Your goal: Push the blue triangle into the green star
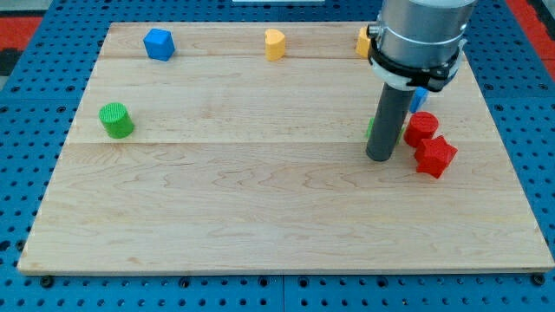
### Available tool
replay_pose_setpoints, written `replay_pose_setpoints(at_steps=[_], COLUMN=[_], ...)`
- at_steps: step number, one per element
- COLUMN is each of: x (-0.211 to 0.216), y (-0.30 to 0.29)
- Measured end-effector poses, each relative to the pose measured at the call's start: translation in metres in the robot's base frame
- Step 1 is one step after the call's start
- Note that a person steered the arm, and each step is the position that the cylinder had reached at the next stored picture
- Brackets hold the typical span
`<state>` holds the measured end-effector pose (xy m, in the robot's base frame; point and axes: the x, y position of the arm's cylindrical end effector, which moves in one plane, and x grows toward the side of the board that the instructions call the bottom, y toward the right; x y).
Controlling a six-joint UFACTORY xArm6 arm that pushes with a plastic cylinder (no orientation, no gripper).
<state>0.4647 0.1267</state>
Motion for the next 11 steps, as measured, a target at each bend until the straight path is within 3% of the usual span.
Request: replay_pose_setpoints(at_steps=[2, 3, 4, 6, 7, 8, 9, 11], x=[-0.031, -0.026, -0.076, -0.15, -0.154, -0.124, -0.11, -0.119], y=[0.014, -0.063, -0.048, 0.104, 0.115, 0.188, 0.215, 0.039])
